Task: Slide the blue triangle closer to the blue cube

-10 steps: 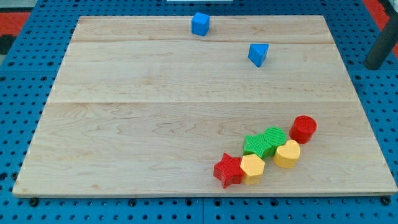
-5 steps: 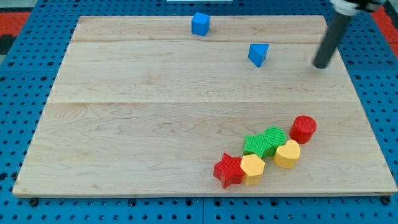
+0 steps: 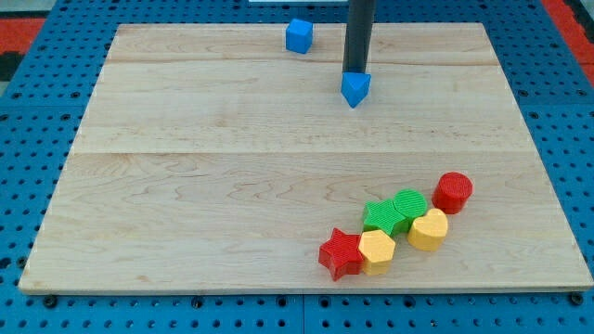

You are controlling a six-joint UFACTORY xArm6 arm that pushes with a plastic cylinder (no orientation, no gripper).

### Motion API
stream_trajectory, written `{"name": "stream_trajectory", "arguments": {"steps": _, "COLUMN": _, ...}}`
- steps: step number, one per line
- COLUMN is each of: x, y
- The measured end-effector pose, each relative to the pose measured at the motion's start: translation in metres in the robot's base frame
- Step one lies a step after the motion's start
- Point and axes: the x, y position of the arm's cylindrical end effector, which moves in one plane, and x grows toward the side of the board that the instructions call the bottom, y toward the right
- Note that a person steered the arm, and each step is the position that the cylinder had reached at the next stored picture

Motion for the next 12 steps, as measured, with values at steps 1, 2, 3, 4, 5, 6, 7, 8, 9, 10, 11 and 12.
{"name": "stream_trajectory", "arguments": {"steps": 1, "x": 0.026, "y": 0.023}}
{"name": "stream_trajectory", "arguments": {"steps": 2, "x": 0.032, "y": 0.016}}
{"name": "stream_trajectory", "arguments": {"steps": 3, "x": 0.032, "y": 0.004}}
{"name": "stream_trajectory", "arguments": {"steps": 4, "x": 0.049, "y": 0.037}}
{"name": "stream_trajectory", "arguments": {"steps": 5, "x": 0.077, "y": 0.060}}
{"name": "stream_trajectory", "arguments": {"steps": 6, "x": 0.065, "y": -0.012}}
{"name": "stream_trajectory", "arguments": {"steps": 7, "x": 0.027, "y": -0.118}}
{"name": "stream_trajectory", "arguments": {"steps": 8, "x": -0.004, "y": -0.171}}
{"name": "stream_trajectory", "arguments": {"steps": 9, "x": 0.066, "y": -0.162}}
{"name": "stream_trajectory", "arguments": {"steps": 10, "x": 0.060, "y": -0.106}}
{"name": "stream_trajectory", "arguments": {"steps": 11, "x": 0.044, "y": -0.100}}
{"name": "stream_trajectory", "arguments": {"steps": 12, "x": -0.012, "y": -0.134}}
